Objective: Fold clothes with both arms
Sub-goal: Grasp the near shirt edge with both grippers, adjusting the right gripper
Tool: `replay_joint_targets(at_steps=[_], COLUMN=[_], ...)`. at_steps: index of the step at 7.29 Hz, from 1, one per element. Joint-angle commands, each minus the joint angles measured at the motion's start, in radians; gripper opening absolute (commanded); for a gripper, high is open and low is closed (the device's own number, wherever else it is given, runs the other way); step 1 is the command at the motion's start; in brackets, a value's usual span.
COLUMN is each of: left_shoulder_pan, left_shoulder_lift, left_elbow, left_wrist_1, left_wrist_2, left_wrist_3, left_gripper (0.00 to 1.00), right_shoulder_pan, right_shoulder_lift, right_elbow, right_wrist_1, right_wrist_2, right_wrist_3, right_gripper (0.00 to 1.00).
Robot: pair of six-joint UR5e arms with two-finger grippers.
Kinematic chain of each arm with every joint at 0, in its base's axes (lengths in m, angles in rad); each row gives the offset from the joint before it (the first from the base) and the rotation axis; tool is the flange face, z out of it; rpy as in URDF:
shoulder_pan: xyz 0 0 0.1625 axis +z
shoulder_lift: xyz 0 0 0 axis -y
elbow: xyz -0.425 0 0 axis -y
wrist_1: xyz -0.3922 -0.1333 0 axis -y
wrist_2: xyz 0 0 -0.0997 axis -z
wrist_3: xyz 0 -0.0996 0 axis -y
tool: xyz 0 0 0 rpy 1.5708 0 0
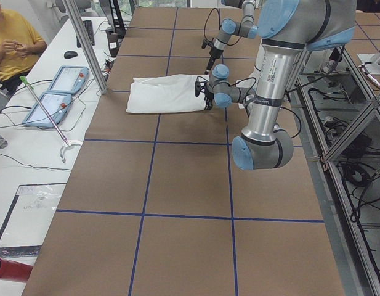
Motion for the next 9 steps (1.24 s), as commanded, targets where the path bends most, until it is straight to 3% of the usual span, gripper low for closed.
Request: replay_joint_targets(at_steps=[1,2,3,4,7,8,9], left_shoulder_pan=[0.004,0.005,0.004,0.002,-0.003,-0.003,-0.004], left_shoulder_lift=[-0.014,-0.023,-0.024,-0.022,-0.014,-0.013,-0.013], left_elbow=[0.033,0.038,0.029,0.021,-0.003,-0.003,-0.003], left_wrist_1=[-0.006,-0.004,-0.003,-0.001,0.0,0.0,0.0], left_wrist_2=[0.001,0.0,-0.002,-0.005,-0.003,-0.003,-0.002], left_wrist_3=[0.0,0.0,-0.002,0.001,0.001,0.001,0.001], left_gripper=[0.47,0.46,0.15,0.0,0.0,0.0,0.0], right_shoulder_pan=[-0.003,-0.004,-0.009,-0.021,-0.088,-0.092,-0.087], right_shoulder_lift=[-0.002,0.0,0.001,0.008,0.021,0.026,0.09], right_elbow=[-0.001,-0.001,-0.001,-0.004,-0.041,-0.059,-0.065], right_wrist_1=[-0.002,-0.003,-0.005,-0.008,-0.009,-0.029,-0.125], right_wrist_2=[0.0,0.0,0.0,-0.002,-0.014,-0.014,-0.014], right_wrist_3=[0.004,0.018,0.058,0.081,0.416,0.473,0.487], right_gripper=[1.0,1.0,1.0,0.99,0.82,0.83,0.84])
